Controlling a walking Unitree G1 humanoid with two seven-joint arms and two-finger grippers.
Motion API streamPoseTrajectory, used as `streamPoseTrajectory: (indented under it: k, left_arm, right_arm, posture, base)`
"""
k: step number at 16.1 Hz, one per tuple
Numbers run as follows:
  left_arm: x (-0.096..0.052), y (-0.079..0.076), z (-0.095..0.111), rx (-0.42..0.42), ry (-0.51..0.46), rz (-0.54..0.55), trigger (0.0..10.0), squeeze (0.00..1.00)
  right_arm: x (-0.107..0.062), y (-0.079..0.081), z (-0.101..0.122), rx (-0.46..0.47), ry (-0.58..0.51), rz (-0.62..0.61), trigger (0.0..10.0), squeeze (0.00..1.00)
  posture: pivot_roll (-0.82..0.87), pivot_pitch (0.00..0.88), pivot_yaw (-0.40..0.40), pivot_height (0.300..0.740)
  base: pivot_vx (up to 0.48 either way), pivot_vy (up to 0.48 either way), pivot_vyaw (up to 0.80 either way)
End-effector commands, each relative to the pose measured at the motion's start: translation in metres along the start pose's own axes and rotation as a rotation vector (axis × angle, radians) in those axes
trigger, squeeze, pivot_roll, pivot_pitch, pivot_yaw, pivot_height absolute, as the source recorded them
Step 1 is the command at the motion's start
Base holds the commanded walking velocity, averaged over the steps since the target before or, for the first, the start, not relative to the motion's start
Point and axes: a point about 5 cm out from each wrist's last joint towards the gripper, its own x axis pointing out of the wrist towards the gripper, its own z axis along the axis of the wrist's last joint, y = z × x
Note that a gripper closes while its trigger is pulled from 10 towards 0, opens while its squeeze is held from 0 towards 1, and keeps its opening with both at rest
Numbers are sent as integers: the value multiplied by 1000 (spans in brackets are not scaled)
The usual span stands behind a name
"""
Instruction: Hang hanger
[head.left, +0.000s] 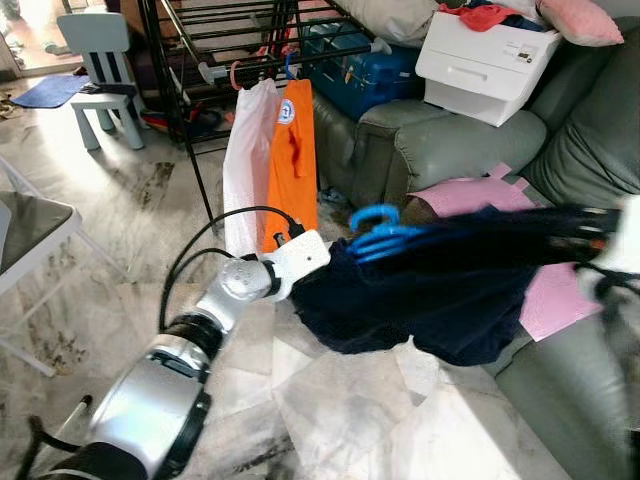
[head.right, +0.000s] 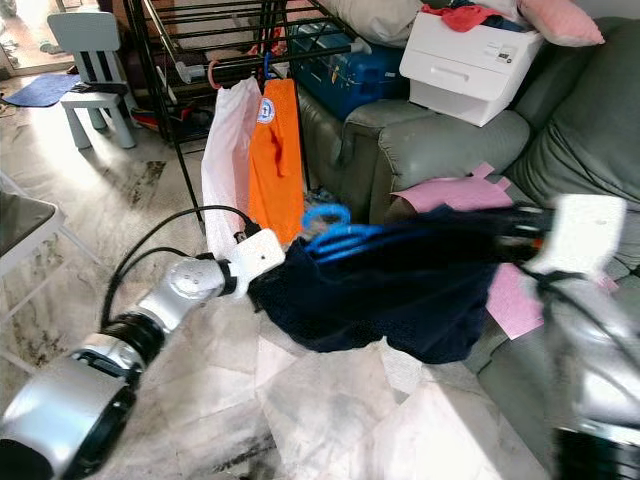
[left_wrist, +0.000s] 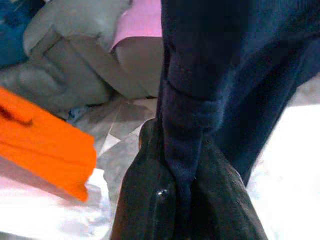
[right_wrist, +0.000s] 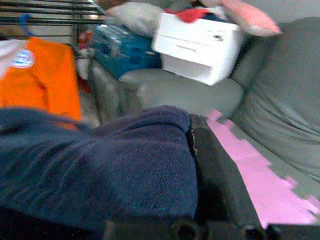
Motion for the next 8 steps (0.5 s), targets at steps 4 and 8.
streamPoseTrajectory:
  k: [4,8]
  left_arm:
    - [8,-3,5,-283,-47,77,0,0]
    - [19,-16,18,-357,-87,15,0,0]
  right_arm:
    - [5,51,-9,-5,19,150,0,0]
    - [-15,91,-41,-40,148,355,0,0]
  posture:
    - [-31,0,-30,740]
    - [-40,0,-29,740]
  base:
    - [0,0,0]
    - [0,0,0]
